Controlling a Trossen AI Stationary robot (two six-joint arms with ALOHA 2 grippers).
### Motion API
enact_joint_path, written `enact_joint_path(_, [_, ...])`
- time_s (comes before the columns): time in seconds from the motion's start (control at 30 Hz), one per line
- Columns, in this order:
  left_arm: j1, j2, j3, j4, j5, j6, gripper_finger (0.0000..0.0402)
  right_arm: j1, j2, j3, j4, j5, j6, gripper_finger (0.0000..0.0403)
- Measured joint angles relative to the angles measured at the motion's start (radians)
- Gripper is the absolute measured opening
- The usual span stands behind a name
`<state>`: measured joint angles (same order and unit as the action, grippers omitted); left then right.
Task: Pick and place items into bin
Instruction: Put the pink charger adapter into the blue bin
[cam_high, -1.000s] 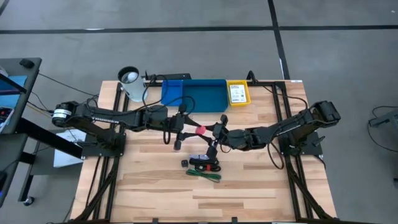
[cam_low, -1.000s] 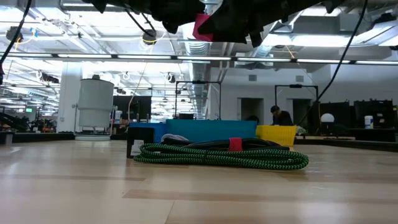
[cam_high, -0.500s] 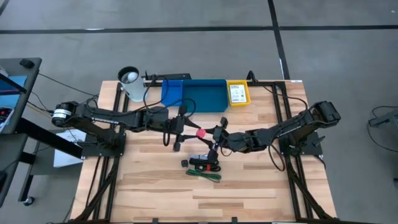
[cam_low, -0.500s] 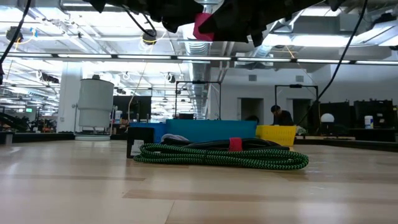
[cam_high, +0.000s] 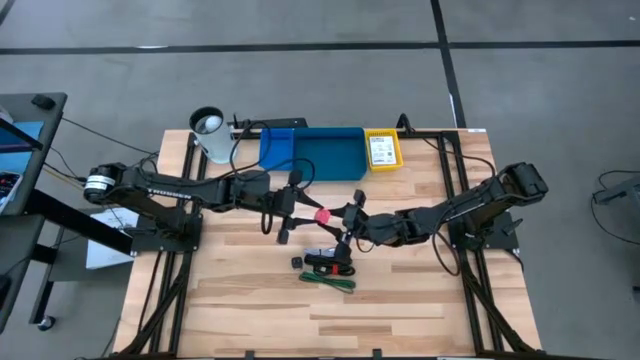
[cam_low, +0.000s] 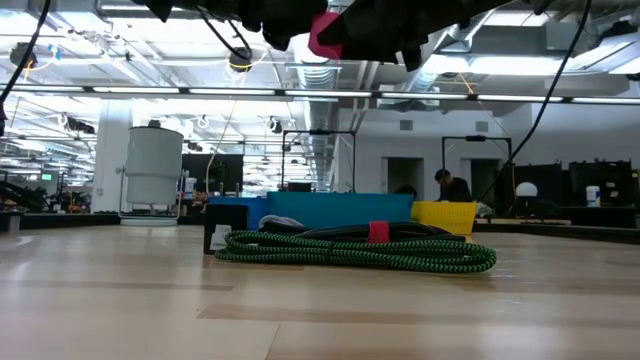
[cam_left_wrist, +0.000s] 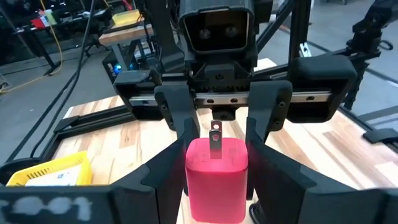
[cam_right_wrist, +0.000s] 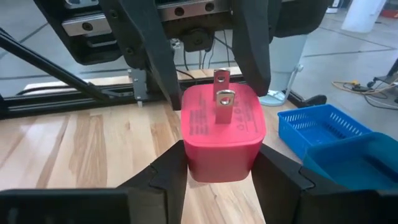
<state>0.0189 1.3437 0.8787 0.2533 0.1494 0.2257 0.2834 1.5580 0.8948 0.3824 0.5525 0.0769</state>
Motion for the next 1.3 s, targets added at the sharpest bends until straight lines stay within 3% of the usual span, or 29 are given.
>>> enact_joint_path(0.53, [0.000, 0.002, -0.001, 0.072, 0.030, -0.052, 0.0161, -0.004, -0.002, 0.001, 0.005, -0.009, -0.002, 0.0144])
enact_joint_path(0.7, [0.000, 0.057, 0.005, 0.120, 0.076, -0.082, 0.0160, -0.004, -0.001, 0.000, 0.015, -0.013, -0.017, 0.0143])
enact_joint_path(0.9, [-0.009, 0.133, 0.059, 0.101, 0.078, -0.078, 0.0160, -0.004, 0.000, 0.005, 0.004, -0.015, -0.028, 0.0144])
enact_joint_path(1.3, [-0.006, 0.123, 0.076, 0.053, 0.076, -0.037, 0.0148, -0.004, -0.001, 0.006, -0.009, -0.015, -0.025, 0.0142])
